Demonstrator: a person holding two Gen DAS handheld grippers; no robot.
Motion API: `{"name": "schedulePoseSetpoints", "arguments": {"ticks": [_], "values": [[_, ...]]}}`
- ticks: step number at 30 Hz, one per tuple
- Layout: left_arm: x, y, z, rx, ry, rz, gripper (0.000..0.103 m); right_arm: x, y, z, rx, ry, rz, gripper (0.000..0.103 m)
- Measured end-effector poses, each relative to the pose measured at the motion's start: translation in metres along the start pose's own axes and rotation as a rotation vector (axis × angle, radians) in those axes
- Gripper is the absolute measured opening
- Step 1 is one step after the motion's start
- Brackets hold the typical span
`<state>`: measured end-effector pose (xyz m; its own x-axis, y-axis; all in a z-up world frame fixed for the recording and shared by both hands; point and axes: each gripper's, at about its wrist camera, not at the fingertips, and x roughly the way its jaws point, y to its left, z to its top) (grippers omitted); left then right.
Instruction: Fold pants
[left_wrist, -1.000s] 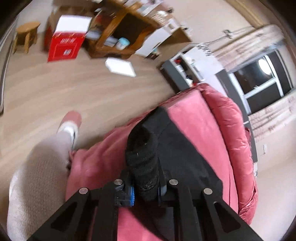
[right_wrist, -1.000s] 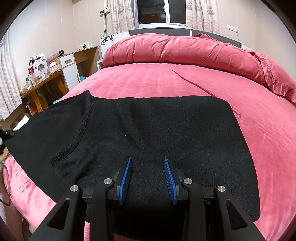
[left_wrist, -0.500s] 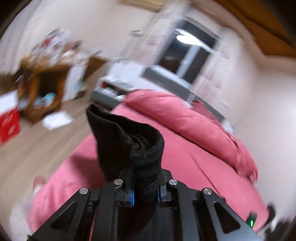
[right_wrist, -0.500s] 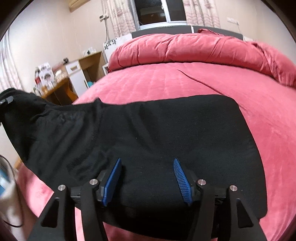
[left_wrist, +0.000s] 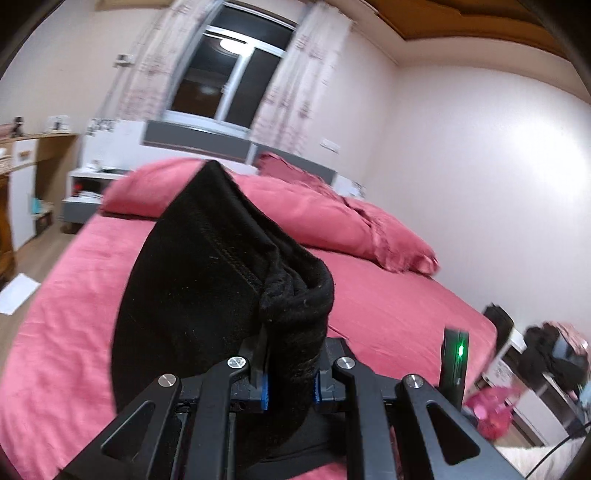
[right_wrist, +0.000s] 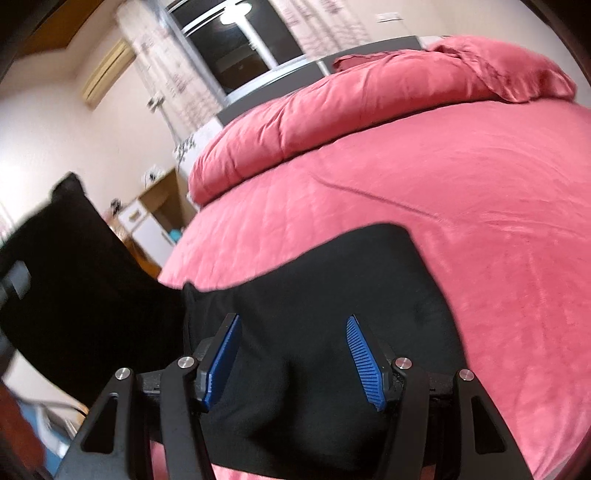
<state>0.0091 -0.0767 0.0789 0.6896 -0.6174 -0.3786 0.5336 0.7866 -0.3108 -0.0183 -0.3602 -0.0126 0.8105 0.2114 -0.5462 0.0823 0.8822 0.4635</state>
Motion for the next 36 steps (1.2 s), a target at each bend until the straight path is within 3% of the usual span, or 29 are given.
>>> {"name": "schedulePoseSetpoints", "arguments": {"ticks": [6, 10, 12, 14, 17, 20, 23, 27, 31, 33, 36], "values": [[0.061, -0.029, -0.024, 0.051, 0.127, -0.055, 0.015, -0.025, -0.023, 0.020, 0.177, -0.087, 0.050, 0.061], [0.102, -0.044, -0.051, 0.044, 0.248, -0.111, 0.017, -0.036, -0.034, 0.025, 0.218, -0.111, 0.031, 0.063], [0.118, -0.047, -0.070, 0.052, 0.339, -0.112, 0.024, -0.037, -0.037, 0.023, 0.229, -0.102, 0.035, 0.064], [0.120, -0.048, -0.083, 0.038, 0.379, -0.124, 0.031, -0.034, -0.039, 0.021, 0.241, -0.082, 0.052, 0.064], [0.106, -0.047, -0.089, 0.005, 0.374, -0.200, 0.039, -0.024, -0.036, 0.015, 0.219, -0.034, 0.069, 0.064], [0.084, -0.046, -0.089, 0.017, 0.368, -0.296, 0.039, -0.010, -0.030, 0.005, 0.200, 0.025, 0.092, 0.064], [0.064, -0.037, -0.083, 0.039, 0.322, -0.281, 0.039, 0.004, -0.027, -0.005, 0.182, 0.077, 0.083, 0.064], [0.038, -0.004, -0.072, 0.013, 0.206, -0.130, 0.039, 0.010, -0.023, -0.008, 0.146, 0.091, 0.075, 0.065], [0.016, 0.045, -0.068, -0.059, 0.112, 0.108, 0.039, 0.019, -0.018, -0.011, 0.129, 0.125, 0.092, 0.065], [0.011, 0.071, -0.071, -0.085, 0.115, 0.242, 0.039, 0.023, -0.016, -0.012, 0.119, 0.140, 0.094, 0.065], [0.014, 0.104, -0.082, -0.170, 0.154, 0.296, 0.039, 0.029, -0.009, -0.012, 0.092, 0.180, 0.117, 0.065]]}}
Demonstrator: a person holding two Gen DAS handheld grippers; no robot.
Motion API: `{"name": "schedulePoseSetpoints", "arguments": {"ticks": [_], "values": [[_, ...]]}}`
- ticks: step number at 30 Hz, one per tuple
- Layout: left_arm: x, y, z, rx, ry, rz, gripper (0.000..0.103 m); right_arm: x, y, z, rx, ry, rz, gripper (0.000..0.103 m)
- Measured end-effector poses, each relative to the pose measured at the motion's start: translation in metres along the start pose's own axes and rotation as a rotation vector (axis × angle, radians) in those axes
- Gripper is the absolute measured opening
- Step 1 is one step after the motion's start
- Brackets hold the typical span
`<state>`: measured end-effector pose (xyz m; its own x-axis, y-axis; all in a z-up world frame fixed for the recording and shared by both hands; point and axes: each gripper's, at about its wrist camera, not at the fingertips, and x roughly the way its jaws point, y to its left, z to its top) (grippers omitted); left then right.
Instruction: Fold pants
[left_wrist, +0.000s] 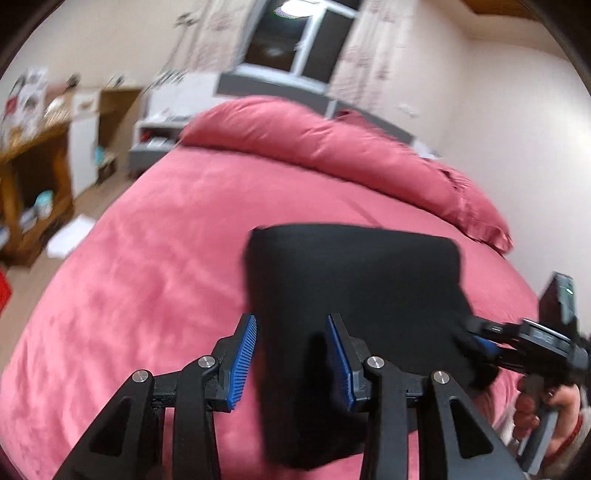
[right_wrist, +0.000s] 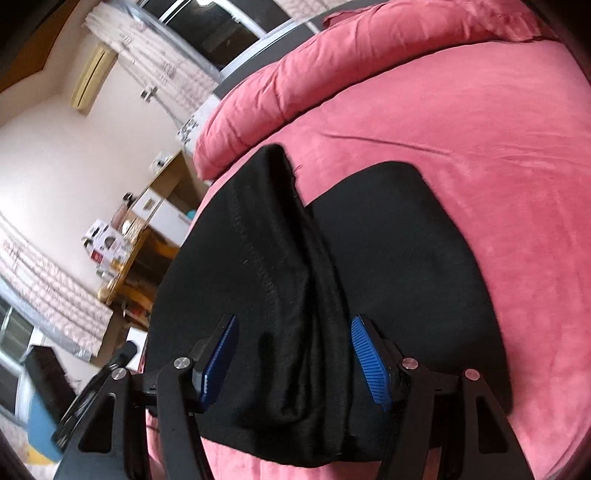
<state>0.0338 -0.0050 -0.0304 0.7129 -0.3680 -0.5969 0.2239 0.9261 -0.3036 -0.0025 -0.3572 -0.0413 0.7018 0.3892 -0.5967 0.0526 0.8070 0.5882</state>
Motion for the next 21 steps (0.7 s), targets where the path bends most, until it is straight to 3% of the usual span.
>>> {"name": "schedulePoseSetpoints", "arguments": {"ticks": [3, 5, 11, 16, 21], "values": [[0.015, 0.013, -0.006, -0.029, 0.046, 0.008, 0.040, 0.007, 0.007, -0.006, -0.039, 0.038, -0.014, 0.056], [0.021, 0.012, -0.007, -0.027, 0.058, 0.013, 0.040, 0.016, 0.014, -0.010, -0.085, 0.063, -0.074, 0.027], [0.005, 0.012, -0.011, -0.005, 0.041, -0.011, 0.040, 0.000, 0.031, -0.005, -0.142, 0.004, -0.059, 0.020], [-0.008, -0.024, -0.001, 0.077, -0.008, -0.092, 0.040, -0.040, 0.049, 0.015, -0.207, -0.092, -0.046, 0.019], [0.005, -0.061, -0.011, 0.218, 0.055, -0.125, 0.040, -0.059, 0.031, 0.022, -0.204, -0.113, -0.114, 0.012]]}}
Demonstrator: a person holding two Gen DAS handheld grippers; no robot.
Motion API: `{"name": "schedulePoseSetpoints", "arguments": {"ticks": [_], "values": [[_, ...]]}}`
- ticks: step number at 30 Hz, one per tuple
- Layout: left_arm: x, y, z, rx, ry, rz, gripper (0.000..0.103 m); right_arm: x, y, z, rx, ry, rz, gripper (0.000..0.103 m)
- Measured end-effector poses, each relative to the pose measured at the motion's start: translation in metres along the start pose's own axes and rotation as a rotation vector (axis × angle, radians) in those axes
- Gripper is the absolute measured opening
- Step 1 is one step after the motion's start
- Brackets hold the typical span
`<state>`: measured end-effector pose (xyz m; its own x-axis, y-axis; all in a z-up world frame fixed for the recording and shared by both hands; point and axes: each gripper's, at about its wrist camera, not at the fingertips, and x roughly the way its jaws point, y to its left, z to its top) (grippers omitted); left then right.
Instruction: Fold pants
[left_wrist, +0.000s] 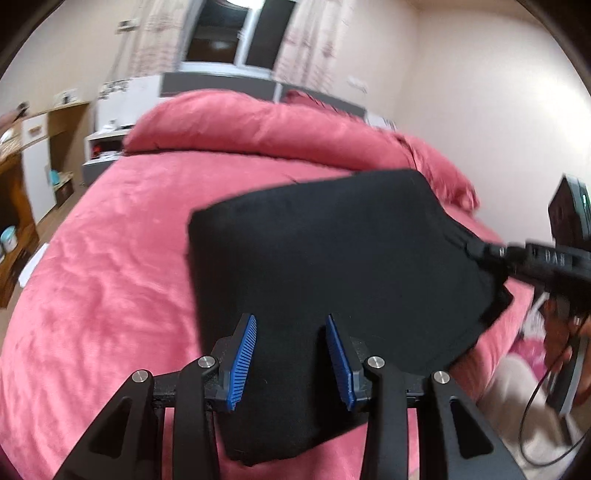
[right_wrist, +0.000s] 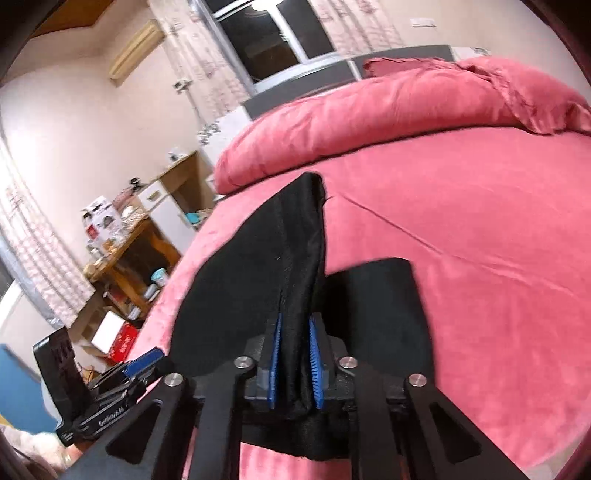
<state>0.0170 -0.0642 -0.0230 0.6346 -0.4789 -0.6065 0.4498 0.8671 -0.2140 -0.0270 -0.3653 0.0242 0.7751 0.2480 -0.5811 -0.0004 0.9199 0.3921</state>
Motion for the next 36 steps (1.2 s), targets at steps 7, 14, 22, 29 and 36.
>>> {"name": "schedulePoseSetpoints", "arguments": {"ticks": [7, 14, 22, 29, 36], "values": [[0.013, -0.020, -0.006, 0.081, 0.031, -0.004, 0.040, 0.018, -0.053, -0.020, 0.208, 0.086, 0.025, 0.007], [-0.001, -0.009, -0.008, 0.050, -0.017, 0.006, 0.040, 0.017, -0.060, -0.031, 0.260, 0.080, 0.114, 0.059], [0.016, 0.015, -0.015, -0.012, 0.037, 0.094, 0.044, 0.054, -0.048, -0.032, 0.213, 0.184, 0.098, 0.022], [0.009, 0.002, -0.007, -0.007, 0.012, 0.041, 0.044, 0.006, -0.010, -0.008, 0.046, 0.042, 0.066, 0.015], [0.027, -0.029, -0.008, 0.103, 0.055, 0.005, 0.044, -0.002, -0.037, -0.010, 0.077, 0.063, -0.047, 0.015]]}}
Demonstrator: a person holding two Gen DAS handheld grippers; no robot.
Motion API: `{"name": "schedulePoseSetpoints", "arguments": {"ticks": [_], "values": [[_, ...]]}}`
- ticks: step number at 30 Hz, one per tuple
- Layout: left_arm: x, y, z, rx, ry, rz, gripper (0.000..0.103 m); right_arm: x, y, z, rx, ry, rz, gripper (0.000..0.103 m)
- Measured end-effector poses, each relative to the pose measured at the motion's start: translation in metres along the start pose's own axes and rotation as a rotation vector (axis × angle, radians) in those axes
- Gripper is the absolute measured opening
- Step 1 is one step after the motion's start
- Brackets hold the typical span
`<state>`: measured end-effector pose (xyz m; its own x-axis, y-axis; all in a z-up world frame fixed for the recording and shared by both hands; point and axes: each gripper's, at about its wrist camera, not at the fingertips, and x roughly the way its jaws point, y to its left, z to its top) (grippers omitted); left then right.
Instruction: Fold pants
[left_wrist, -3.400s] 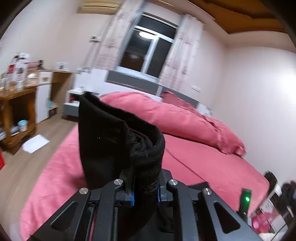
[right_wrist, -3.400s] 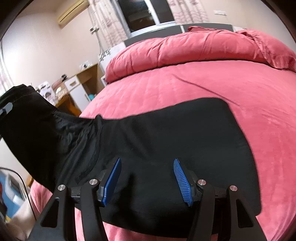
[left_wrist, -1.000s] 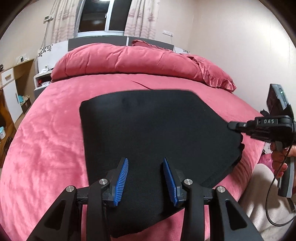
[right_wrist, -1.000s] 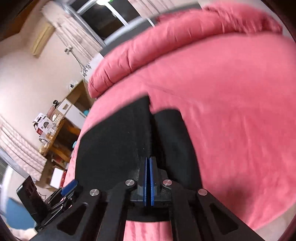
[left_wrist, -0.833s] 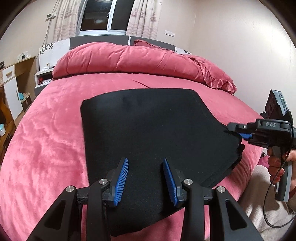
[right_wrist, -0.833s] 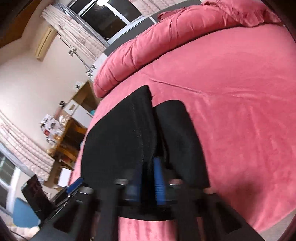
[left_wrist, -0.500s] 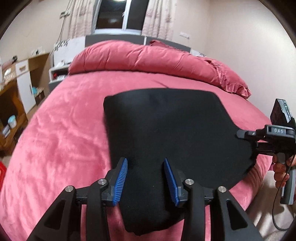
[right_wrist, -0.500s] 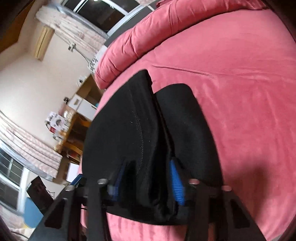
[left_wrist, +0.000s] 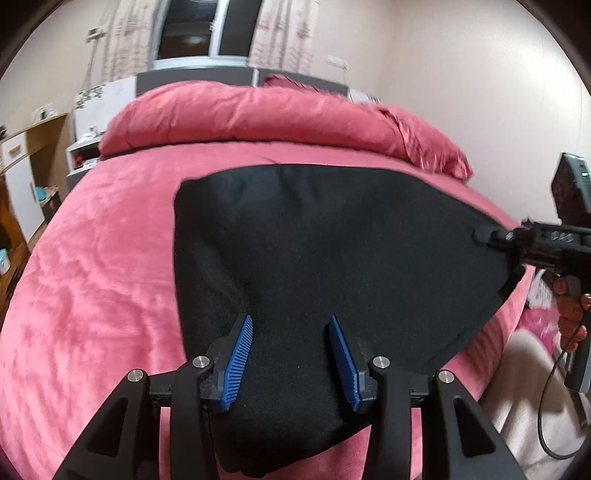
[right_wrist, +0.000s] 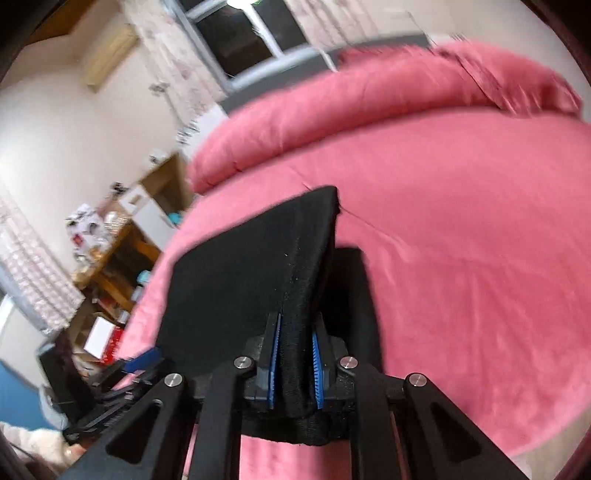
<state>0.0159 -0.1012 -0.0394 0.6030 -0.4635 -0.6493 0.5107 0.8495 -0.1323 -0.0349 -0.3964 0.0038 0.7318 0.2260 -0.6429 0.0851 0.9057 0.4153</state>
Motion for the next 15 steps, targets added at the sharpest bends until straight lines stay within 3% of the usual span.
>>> {"name": "schedulePoseSetpoints", "arguments": {"ticks": [2, 4, 6, 10, 15], "values": [[0.003, -0.007, -0.003, 0.052, -0.005, 0.025, 0.044, 0.021, -0.021, -0.013, 0.048, 0.074, -0.037, 0.017], [0.001, -0.010, -0.005, 0.079, -0.006, 0.037, 0.044, 0.025, -0.029, -0.021, 0.091, 0.055, -0.014, 0.020], [-0.005, -0.005, -0.003, 0.043, 0.012, 0.012, 0.044, 0.019, -0.029, -0.017, 0.114, 0.040, 0.003, 0.025], [-0.018, 0.009, 0.013, -0.045, 0.015, -0.039, 0.044, -0.009, -0.014, 0.003, 0.025, -0.081, -0.110, 0.026], [-0.013, 0.015, 0.059, -0.095, -0.032, -0.042, 0.044, -0.011, 0.013, 0.035, -0.088, -0.115, -0.087, 0.026]]}}
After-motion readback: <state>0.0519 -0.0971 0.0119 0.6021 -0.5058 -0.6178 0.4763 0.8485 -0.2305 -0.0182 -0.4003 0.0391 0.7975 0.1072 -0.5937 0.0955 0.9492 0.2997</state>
